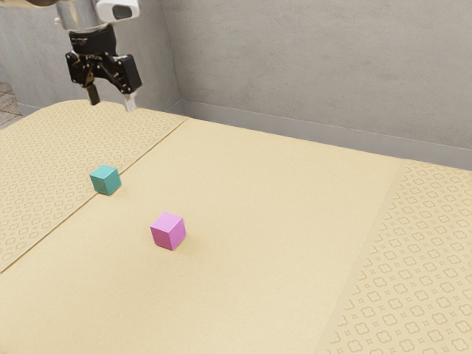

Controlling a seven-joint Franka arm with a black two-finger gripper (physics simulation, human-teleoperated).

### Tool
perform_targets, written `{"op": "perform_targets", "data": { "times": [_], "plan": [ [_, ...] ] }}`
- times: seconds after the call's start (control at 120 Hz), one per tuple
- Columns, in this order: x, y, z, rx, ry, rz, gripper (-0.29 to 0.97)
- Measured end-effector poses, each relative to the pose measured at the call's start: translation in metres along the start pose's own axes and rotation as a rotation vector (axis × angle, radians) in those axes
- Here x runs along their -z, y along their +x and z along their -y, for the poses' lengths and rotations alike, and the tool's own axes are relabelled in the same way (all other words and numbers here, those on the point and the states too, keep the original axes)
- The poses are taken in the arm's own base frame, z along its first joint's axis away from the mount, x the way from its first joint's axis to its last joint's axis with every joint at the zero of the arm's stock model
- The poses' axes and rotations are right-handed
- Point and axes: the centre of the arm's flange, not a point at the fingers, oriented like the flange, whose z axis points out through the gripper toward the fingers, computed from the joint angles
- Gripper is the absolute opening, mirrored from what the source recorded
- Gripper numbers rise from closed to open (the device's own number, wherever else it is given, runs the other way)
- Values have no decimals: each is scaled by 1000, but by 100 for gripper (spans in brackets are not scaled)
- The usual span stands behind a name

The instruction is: Pick up the blue block with one arm, and put the blue block on the pink block with one arm

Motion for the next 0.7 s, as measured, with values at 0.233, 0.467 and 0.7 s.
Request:
{"op": "perform_targets", "data": {
  "times": [0.233, 0.467, 0.7],
  "plan": [
    [-2, -2, 1, -6, -1, 21, 68],
    [121, -68, -106, -217, 117, -168, 68],
    [55, -28, -73, -167, 153, 21, 68]
  ]
}}
